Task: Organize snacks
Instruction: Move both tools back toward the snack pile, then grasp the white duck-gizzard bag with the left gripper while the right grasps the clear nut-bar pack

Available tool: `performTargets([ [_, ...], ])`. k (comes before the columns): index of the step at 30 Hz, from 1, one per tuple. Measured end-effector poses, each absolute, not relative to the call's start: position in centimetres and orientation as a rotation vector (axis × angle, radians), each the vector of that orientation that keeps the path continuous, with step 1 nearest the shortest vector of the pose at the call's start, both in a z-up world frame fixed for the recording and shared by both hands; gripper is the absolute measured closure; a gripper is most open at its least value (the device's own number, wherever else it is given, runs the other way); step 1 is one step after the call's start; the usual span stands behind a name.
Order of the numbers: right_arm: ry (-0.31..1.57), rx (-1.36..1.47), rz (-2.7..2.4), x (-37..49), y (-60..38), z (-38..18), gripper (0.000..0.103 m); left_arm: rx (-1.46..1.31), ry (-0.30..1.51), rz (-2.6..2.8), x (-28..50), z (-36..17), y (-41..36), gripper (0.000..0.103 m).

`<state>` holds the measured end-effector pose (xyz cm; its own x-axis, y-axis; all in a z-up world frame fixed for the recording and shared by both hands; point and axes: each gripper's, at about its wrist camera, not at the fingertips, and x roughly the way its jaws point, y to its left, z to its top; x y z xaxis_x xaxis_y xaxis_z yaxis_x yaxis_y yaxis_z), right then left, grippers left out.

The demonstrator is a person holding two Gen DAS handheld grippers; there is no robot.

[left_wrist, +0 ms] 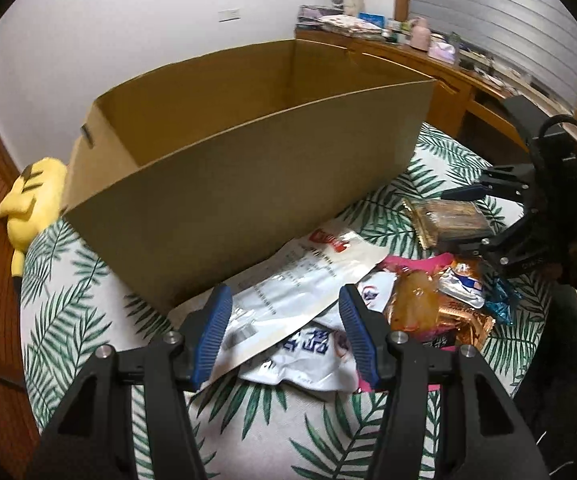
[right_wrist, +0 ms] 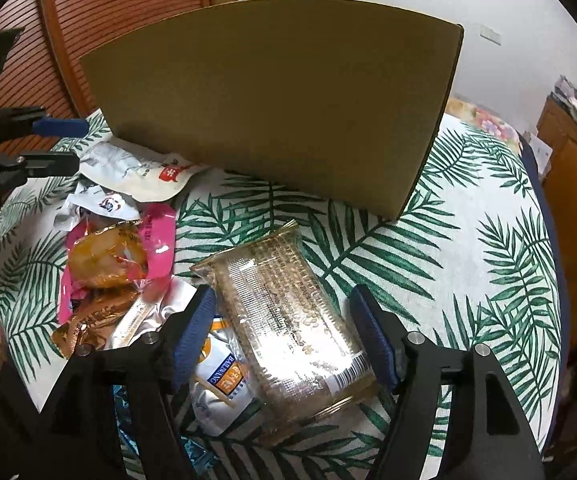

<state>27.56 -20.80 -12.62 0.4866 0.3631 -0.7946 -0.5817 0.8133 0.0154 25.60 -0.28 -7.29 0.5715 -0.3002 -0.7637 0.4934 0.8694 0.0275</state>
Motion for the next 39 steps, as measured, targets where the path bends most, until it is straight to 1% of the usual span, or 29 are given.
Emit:
performTargets([
  [10, 0.862, -0.260, 0.584, 27.0, -20.9, -12.9, 0.031, 0.303, 0.956, -0.534, 27.9, -9.4, -1.6, 0.047],
  [14, 0.860, -0.264, 0.582, 27.1, -21.0, -12.9, 0.031, 0.310, 0.964, -0.574, 28.0, -9.3, -1.5, 0.038],
  [18, 0.860, -0.262, 0.583, 27.1, -21.0, -12.9, 0.031, 0.343, 0.947, -0.576, 28.1, -9.4, -1.7, 0.033],
  [32, 0.860, -0.263, 0.583, 27.0, -21.0, -12.9, 0.031, 0.398, 0.961, -0.516, 27.7, -9.3, 1.1, 0.033],
  [39, 0.860, -0.262, 0.584, 27.0, -21.0, -12.9, 0.031, 0.420, 0.971, -0.511, 28.0, -9.5, -0.1, 0.030],
])
